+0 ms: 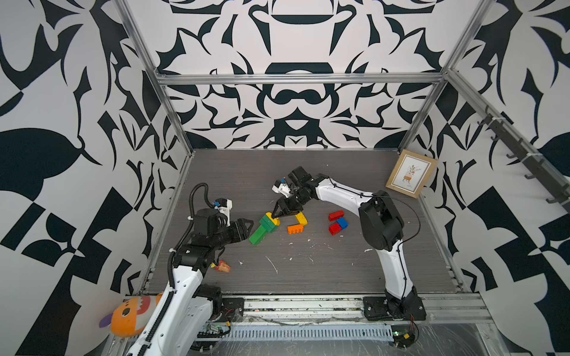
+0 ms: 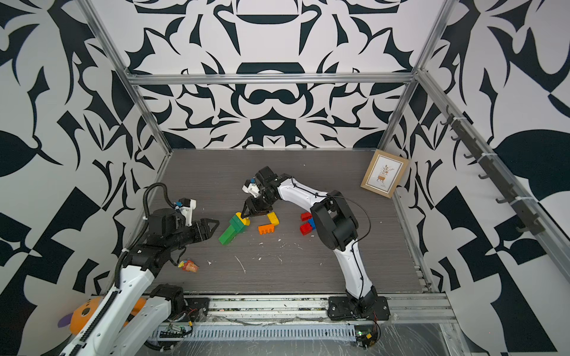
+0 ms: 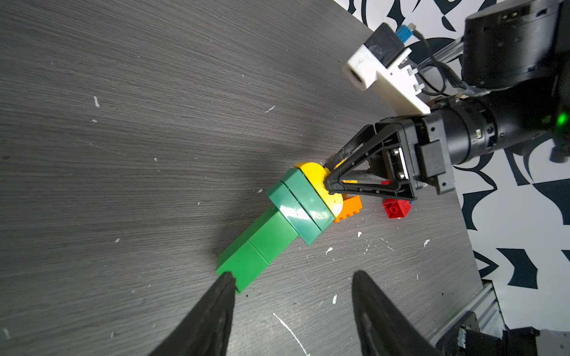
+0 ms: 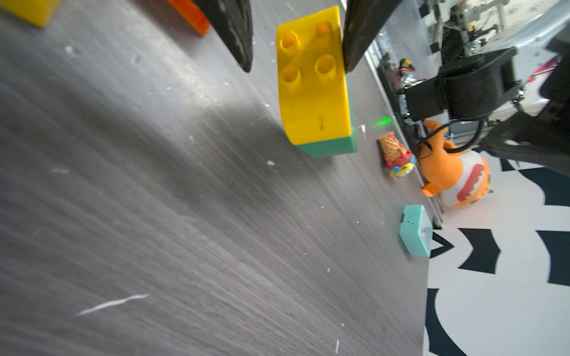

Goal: Assemble an ice cream with lego
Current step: Adjust the lego brick at the center of the board.

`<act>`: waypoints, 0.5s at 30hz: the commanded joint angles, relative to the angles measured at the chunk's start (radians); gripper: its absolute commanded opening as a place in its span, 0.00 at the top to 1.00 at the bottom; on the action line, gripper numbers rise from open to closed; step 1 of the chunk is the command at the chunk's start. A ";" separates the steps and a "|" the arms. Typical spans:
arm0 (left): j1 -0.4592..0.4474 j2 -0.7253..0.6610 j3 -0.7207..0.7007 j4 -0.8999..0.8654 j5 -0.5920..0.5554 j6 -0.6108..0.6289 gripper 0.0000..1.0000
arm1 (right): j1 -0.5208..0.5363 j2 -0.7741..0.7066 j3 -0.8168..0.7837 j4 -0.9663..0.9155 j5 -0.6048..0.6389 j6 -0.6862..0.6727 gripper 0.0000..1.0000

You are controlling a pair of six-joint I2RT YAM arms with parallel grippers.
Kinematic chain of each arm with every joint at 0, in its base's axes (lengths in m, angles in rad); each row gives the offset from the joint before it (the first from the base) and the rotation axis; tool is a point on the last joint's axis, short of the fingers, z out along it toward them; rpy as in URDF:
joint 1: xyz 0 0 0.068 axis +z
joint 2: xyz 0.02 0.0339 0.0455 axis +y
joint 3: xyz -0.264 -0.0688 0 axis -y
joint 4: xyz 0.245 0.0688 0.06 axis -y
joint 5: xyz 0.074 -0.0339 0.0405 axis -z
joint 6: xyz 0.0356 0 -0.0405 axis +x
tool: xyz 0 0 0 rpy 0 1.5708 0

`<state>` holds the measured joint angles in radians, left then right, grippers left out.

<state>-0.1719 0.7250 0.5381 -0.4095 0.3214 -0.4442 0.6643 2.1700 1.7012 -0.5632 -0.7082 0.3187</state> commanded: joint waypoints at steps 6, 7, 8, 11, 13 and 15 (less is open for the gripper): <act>0.004 0.004 0.019 -0.026 -0.001 -0.006 0.36 | -0.047 0.009 0.040 0.060 0.048 0.026 0.42; 0.004 -0.001 0.016 -0.022 -0.001 -0.008 0.36 | -0.049 0.020 0.052 0.054 0.049 0.028 0.41; 0.003 -0.005 0.013 -0.022 0.001 -0.010 0.36 | -0.050 0.031 0.066 0.048 0.044 0.027 0.40; 0.003 -0.013 0.005 -0.028 -0.008 -0.014 0.36 | -0.051 0.029 0.065 0.056 0.044 0.028 0.40; 0.004 -0.013 -0.007 -0.009 -0.006 -0.027 0.36 | -0.052 -0.024 0.019 0.070 0.079 0.017 0.40; 0.004 -0.001 -0.022 0.030 0.029 -0.047 0.36 | -0.054 -0.101 -0.050 0.077 0.143 0.002 0.40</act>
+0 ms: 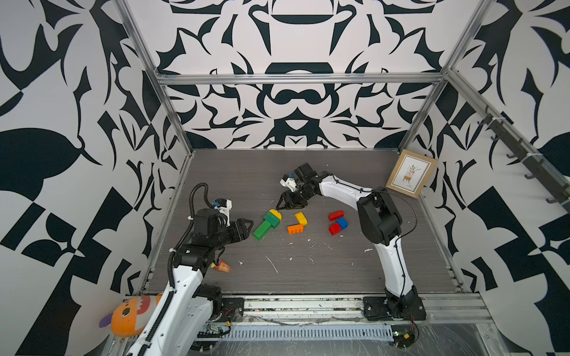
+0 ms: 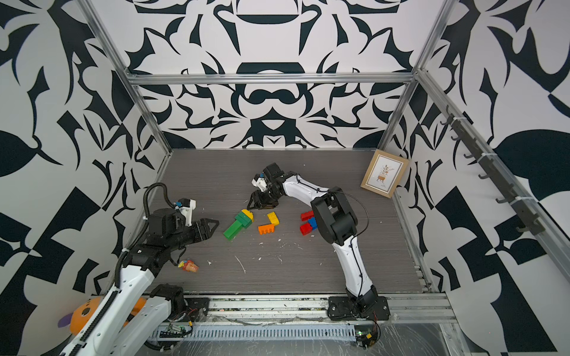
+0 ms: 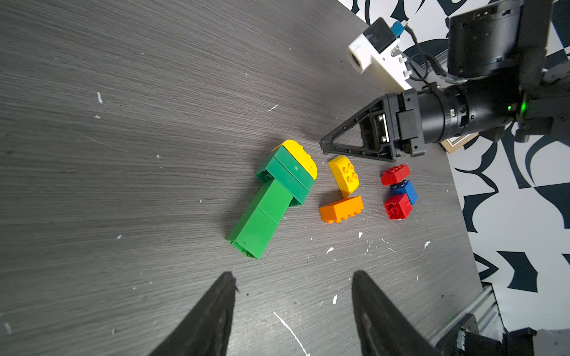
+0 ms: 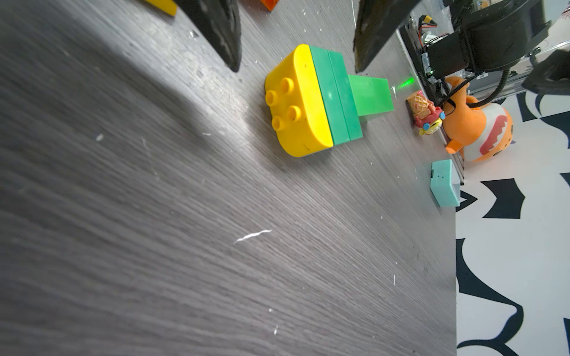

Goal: Assemble an ice cream with lego
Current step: Adjust the lego brick at the center of the board, then pick up the lego brick from the center of the board.

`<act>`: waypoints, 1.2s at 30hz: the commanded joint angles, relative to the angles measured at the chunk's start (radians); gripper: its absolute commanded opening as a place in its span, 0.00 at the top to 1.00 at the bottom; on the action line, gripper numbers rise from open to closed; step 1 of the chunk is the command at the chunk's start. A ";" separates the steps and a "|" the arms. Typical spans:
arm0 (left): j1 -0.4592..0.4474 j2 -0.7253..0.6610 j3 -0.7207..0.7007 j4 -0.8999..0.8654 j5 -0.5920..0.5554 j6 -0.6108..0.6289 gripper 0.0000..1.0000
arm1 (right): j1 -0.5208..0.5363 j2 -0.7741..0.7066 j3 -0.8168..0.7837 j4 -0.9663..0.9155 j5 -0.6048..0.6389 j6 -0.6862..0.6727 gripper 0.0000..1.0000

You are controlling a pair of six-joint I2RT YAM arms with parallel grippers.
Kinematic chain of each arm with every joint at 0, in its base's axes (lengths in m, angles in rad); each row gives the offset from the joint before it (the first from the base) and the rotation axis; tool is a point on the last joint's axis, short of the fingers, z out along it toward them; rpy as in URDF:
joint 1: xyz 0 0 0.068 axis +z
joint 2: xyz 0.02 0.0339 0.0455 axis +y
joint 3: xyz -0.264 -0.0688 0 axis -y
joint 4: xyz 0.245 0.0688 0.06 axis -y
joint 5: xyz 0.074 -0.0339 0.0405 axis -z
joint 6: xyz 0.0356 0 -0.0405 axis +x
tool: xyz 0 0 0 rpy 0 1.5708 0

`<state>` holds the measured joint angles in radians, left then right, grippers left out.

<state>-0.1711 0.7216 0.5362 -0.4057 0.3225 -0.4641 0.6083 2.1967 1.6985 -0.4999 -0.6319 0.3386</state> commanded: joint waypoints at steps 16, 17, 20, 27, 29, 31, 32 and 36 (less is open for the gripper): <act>-0.217 0.246 0.031 0.234 0.021 -0.051 0.36 | -0.093 -0.744 -0.666 -0.097 0.690 -0.032 0.29; -0.217 0.257 0.033 0.245 0.023 -0.056 0.36 | -0.099 -0.734 -0.661 -0.111 0.706 -0.043 0.30; -0.217 0.272 0.034 0.260 0.020 -0.048 0.36 | -0.114 -0.684 -0.643 -0.126 0.716 -0.075 0.32; -0.217 0.274 0.049 0.248 -0.005 -0.020 0.36 | -0.168 -0.609 -0.632 -0.077 0.693 -0.106 0.44; -0.217 0.275 0.051 0.245 -0.003 -0.018 0.36 | -0.175 -0.583 -0.626 -0.077 0.678 -0.117 0.50; -0.217 0.276 0.047 0.242 -0.003 -0.014 0.36 | -0.179 -0.565 -0.626 -0.078 0.658 -0.125 0.53; -0.217 0.275 0.044 0.242 -0.005 -0.012 0.36 | -0.179 -0.562 -0.628 -0.077 0.656 -0.126 0.53; -0.217 0.277 0.037 0.242 -0.014 -0.009 0.36 | -0.207 -0.554 -0.652 -0.058 0.658 -0.122 0.53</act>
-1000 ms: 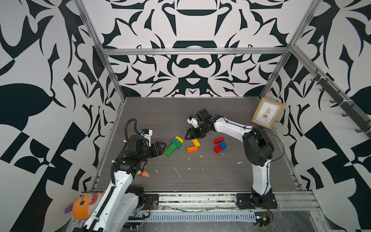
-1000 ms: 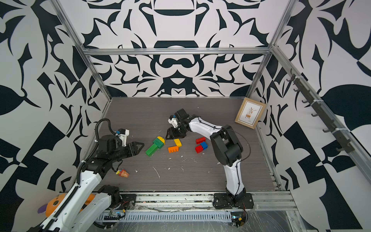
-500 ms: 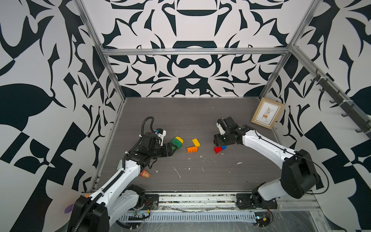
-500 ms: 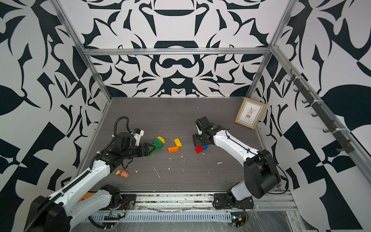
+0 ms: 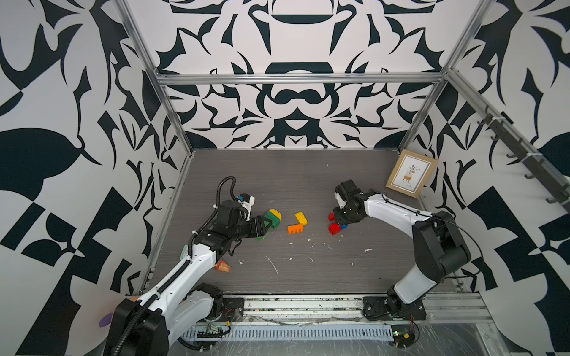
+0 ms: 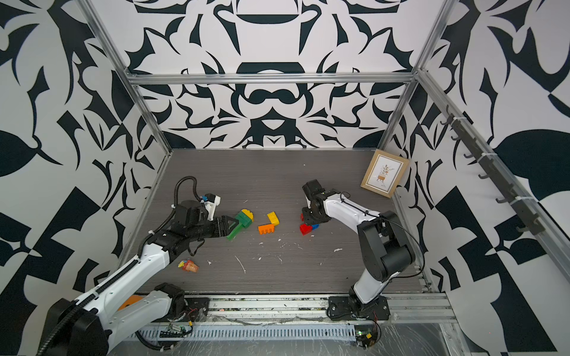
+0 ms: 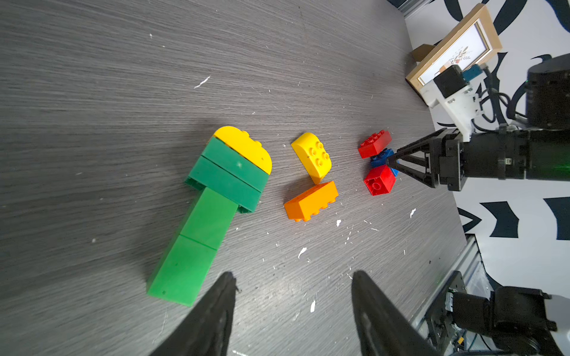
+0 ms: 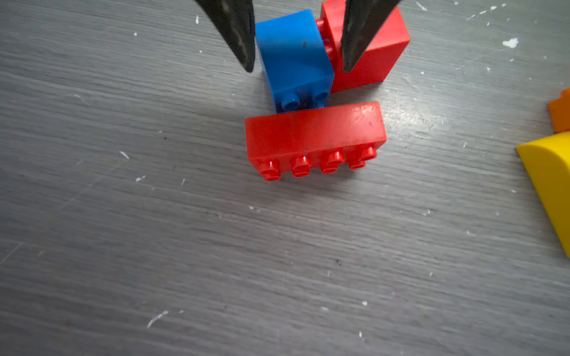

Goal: Assemble an ice cream with lego
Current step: Pick up the lego brick from the center of the board.

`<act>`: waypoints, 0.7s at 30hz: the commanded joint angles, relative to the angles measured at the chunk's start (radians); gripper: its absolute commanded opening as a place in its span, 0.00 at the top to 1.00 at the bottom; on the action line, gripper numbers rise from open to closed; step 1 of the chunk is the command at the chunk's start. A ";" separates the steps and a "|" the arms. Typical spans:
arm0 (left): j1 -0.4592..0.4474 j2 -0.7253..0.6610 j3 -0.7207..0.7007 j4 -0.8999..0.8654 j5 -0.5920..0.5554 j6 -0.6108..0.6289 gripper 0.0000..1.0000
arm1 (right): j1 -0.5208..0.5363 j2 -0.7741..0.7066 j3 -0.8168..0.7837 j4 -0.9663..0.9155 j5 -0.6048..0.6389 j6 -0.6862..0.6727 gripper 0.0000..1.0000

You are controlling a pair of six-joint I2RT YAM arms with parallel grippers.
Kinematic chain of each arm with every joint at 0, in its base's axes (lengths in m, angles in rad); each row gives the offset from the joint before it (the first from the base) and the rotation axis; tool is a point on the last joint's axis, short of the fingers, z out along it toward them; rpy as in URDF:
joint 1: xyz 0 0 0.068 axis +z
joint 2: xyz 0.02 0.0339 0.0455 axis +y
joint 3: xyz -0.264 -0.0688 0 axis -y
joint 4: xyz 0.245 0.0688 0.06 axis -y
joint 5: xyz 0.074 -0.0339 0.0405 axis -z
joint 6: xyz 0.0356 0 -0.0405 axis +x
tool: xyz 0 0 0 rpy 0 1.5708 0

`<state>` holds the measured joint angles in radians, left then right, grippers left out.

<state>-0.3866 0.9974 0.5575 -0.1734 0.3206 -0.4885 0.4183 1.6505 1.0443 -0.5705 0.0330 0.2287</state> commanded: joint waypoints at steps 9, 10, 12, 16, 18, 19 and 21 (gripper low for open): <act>-0.001 0.016 0.015 0.012 -0.025 0.024 0.36 | -0.063 -0.048 -0.035 -0.001 -0.007 0.011 0.58; -0.001 0.019 0.013 0.018 -0.024 0.023 0.36 | -0.073 -0.054 -0.036 -0.003 -0.007 0.012 0.58; -0.001 0.023 0.011 0.023 -0.025 0.022 0.36 | -0.087 -0.068 -0.040 -0.006 -0.010 0.009 0.58; -0.001 0.031 0.010 0.023 -0.025 0.025 0.36 | -0.095 -0.072 -0.027 -0.047 0.036 -0.003 0.54; -0.001 0.035 0.010 0.024 -0.026 0.025 0.36 | -0.098 -0.075 -0.023 -0.060 0.048 -0.009 0.51; -0.001 0.035 0.010 0.025 -0.026 0.025 0.36 | -0.098 -0.081 -0.023 -0.061 0.044 -0.015 0.50; -0.001 0.035 0.010 0.025 -0.027 0.025 0.36 | -0.098 -0.106 -0.025 -0.049 -0.002 -0.032 0.48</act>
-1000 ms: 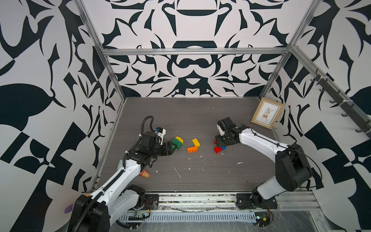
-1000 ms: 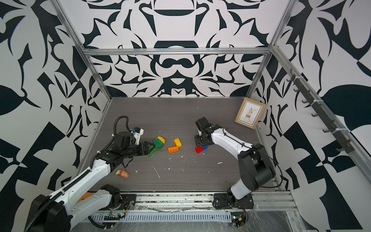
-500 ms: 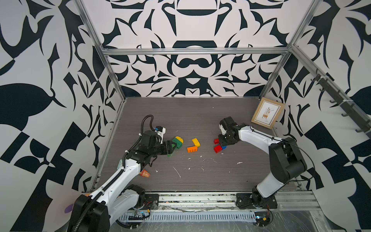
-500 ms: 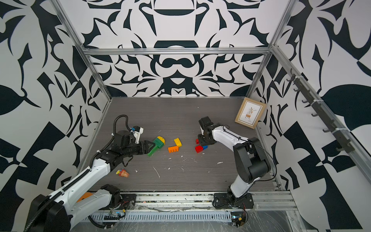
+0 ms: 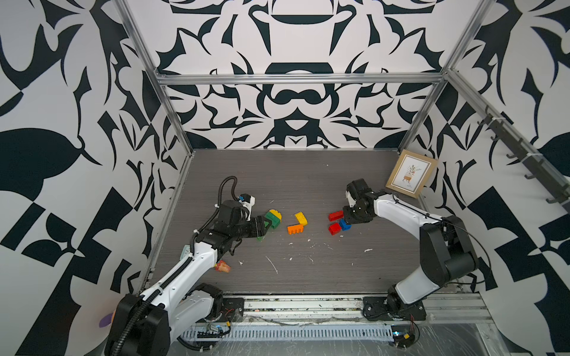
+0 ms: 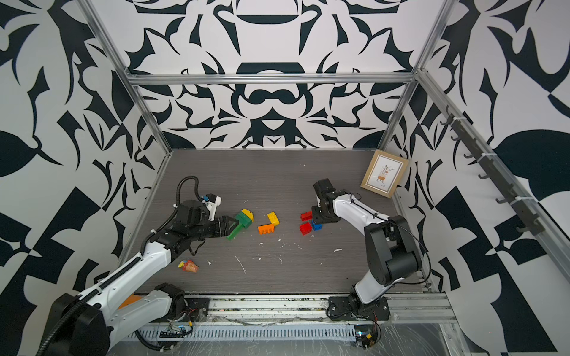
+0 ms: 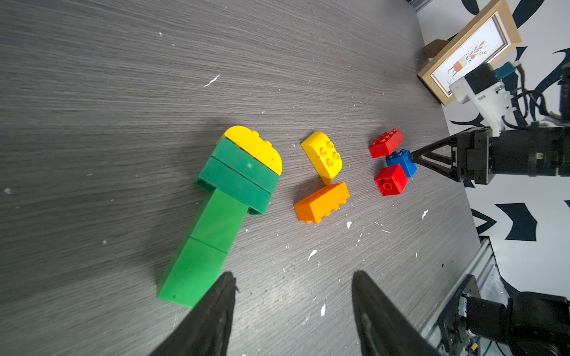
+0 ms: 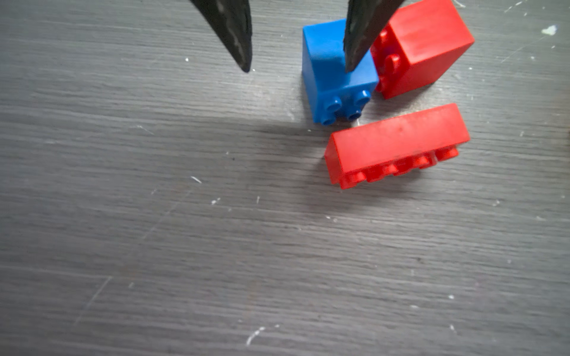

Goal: Assemble an ice cream with lego
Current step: Pick up the lego brick from the center of the board.

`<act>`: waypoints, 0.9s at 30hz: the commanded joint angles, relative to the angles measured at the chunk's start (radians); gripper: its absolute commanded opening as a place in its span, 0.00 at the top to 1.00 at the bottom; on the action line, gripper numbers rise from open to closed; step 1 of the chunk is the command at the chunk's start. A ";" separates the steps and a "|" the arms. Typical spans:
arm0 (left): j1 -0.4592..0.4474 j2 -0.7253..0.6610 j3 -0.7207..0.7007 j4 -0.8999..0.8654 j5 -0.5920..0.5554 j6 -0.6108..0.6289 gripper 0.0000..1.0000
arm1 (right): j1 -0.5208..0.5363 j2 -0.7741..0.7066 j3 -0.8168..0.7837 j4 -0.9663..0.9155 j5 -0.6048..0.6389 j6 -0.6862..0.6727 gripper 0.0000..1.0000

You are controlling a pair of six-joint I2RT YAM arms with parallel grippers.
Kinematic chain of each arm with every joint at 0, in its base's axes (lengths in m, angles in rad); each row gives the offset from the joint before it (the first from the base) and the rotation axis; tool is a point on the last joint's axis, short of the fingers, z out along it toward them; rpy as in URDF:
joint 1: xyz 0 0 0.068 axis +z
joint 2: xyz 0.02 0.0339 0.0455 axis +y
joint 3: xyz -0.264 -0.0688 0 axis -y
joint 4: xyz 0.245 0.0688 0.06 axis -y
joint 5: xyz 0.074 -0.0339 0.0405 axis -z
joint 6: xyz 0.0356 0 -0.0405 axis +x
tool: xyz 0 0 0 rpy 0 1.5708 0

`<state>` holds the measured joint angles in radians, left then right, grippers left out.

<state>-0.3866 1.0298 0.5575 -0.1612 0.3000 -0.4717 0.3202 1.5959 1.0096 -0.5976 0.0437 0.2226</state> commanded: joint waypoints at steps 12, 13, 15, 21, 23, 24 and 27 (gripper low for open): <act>-0.001 -0.004 0.004 0.012 -0.011 0.007 0.36 | 0.002 -0.047 0.012 -0.006 -0.120 -0.137 0.42; -0.001 -0.004 0.002 0.012 -0.012 0.007 0.36 | 0.002 -0.041 0.016 0.001 -0.120 -0.133 0.42; -0.001 -0.004 0.002 0.012 -0.012 0.007 0.36 | 0.002 -0.027 0.026 0.002 -0.116 -0.132 0.42; -0.001 -0.005 0.004 0.009 -0.016 0.011 0.36 | 0.009 0.039 0.050 -0.011 -0.084 -0.136 0.45; -0.001 -0.007 0.005 0.008 -0.016 0.013 0.36 | 0.012 0.058 0.054 -0.010 -0.083 -0.132 0.47; -0.001 -0.009 0.006 0.006 -0.019 0.013 0.36 | 0.017 0.065 0.054 -0.009 -0.084 -0.133 0.50; -0.001 -0.011 0.006 -0.001 -0.024 0.016 0.36 | 0.022 0.081 0.055 -0.010 -0.066 -0.126 0.55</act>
<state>-0.3866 1.0298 0.5575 -0.1596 0.2859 -0.4698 0.3325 1.6821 1.0317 -0.5949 -0.0441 0.0978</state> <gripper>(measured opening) 0.642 0.455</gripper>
